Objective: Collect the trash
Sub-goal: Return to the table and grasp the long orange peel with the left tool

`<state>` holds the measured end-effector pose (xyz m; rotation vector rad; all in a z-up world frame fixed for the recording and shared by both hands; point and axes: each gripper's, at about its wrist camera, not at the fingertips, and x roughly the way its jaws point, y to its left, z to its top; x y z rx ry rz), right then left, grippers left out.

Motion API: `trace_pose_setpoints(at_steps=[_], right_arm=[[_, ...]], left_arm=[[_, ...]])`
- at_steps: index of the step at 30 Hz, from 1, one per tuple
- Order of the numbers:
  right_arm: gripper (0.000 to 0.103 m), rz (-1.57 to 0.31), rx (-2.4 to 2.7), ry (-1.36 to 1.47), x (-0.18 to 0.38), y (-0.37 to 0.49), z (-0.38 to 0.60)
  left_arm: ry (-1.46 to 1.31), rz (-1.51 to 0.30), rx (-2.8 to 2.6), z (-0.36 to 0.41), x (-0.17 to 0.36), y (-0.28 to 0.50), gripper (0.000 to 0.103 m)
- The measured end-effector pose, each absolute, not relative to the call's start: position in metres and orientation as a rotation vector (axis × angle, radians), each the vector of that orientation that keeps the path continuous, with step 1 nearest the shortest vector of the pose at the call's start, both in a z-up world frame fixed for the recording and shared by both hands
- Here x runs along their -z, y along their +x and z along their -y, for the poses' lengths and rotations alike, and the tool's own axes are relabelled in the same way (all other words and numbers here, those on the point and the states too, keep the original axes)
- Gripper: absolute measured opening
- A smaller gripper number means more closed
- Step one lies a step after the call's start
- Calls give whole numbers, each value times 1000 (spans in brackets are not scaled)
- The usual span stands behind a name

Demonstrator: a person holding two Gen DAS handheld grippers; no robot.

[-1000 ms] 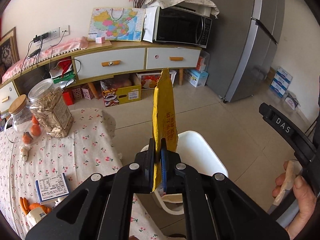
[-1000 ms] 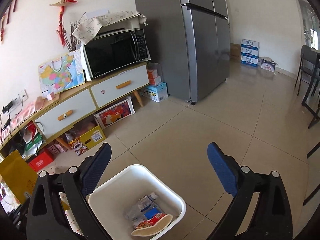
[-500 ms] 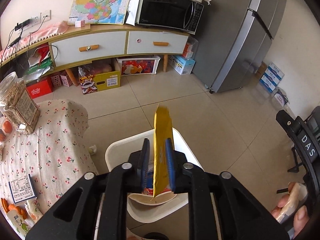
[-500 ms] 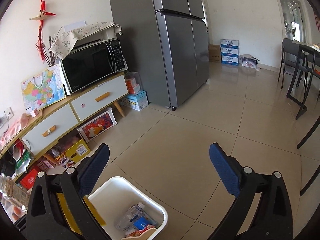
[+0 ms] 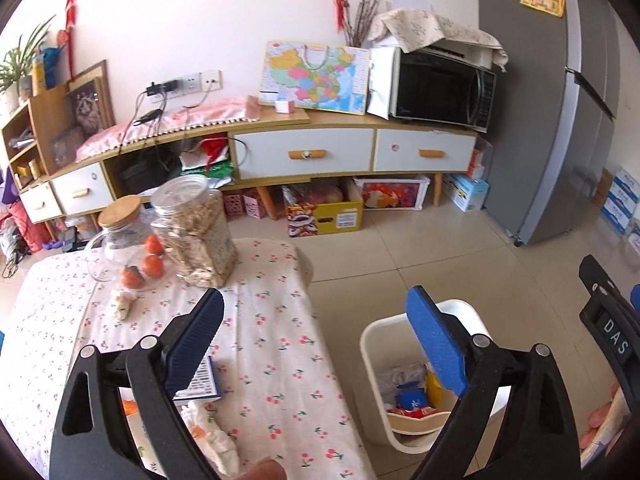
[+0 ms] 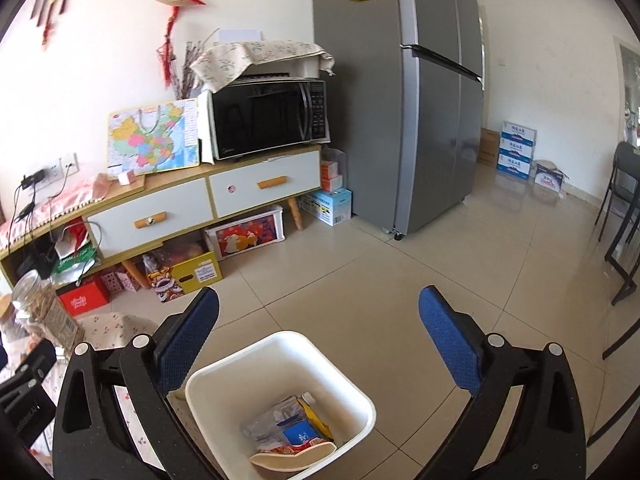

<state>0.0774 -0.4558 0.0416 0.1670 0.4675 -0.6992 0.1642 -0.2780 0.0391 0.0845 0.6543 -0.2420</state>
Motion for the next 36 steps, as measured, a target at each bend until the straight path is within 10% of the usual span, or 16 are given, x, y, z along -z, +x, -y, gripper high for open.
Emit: trace_pose_setpoints(at_steps=[36], right_arm=[[96,-516,236,-113,-18,138,212]], left_arm=[[-28,-807,-197,18,3,158,94]])
